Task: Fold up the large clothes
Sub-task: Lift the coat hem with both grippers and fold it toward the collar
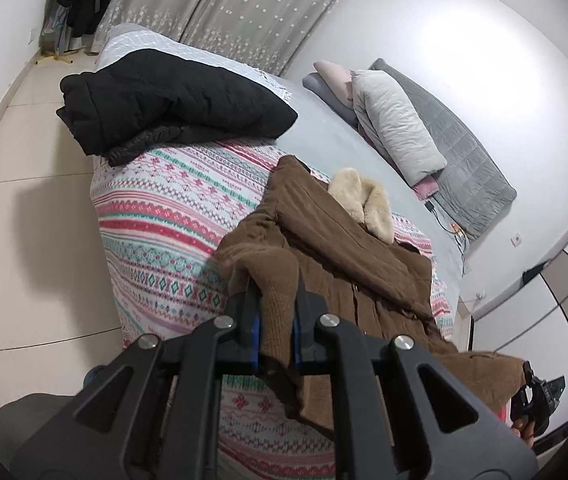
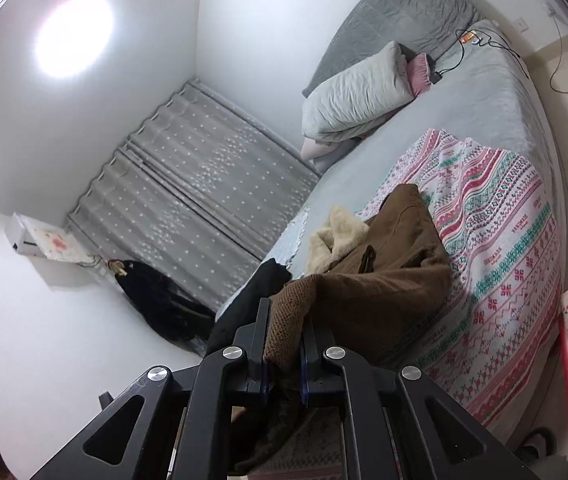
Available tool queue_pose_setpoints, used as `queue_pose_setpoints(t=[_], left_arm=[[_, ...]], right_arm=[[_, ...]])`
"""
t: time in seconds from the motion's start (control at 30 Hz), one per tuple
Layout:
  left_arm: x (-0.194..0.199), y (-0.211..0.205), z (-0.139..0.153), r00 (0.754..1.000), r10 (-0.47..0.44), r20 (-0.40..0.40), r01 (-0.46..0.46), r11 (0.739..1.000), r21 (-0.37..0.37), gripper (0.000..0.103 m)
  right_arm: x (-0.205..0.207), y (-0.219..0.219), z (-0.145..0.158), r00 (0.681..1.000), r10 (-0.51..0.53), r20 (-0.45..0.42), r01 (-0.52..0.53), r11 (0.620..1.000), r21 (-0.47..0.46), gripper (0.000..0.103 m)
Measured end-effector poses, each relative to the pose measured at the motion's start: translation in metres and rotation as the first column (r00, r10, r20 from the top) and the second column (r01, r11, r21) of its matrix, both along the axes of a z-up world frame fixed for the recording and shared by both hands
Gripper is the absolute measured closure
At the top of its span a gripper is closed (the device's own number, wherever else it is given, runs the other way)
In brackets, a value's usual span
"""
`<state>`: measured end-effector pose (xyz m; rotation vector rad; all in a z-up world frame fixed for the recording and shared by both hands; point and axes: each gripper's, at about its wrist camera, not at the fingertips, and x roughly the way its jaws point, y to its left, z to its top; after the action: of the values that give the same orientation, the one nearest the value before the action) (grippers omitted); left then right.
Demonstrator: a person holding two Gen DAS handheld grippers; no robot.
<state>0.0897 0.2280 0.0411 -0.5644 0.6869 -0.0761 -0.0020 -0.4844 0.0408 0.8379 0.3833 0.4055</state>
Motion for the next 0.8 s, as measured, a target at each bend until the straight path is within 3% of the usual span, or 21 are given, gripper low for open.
queue_pose_setpoints(t=[0.17, 0.3, 0.6, 0.8], left_arm=[[0.028, -0.005, 0.013, 1.0, 0.023, 0.002, -0.023, 1.0, -0.014, 0.09], [0.067, -0.015, 0.028, 0.999, 0.043, 0.007, -0.043, 0.999, 0.02, 0.09], [0.225, -0.037, 0.047, 0.992, 0.106, -0.072, -0.102, 0.993, 0.057, 0.09], [0.338, -0.07, 0.056, 0.989, 0.133, -0.067, -0.128, 0.988, 0.083, 0.089]], right_arm=[[0.034, -0.009, 0.001, 1.0, -0.015, -0.019, 0.016, 0.999, 0.051, 0.093], [0.072, -0.017, 0.006, 0.999, -0.025, -0.03, 0.027, 0.996, 0.086, 0.093], [0.2, -0.032, 0.033, 0.996, -0.055, -0.074, 0.06, 0.996, 0.072, 0.093], [0.319, -0.043, 0.043, 0.984, -0.097, -0.15, 0.102, 0.995, 0.025, 0.093]])
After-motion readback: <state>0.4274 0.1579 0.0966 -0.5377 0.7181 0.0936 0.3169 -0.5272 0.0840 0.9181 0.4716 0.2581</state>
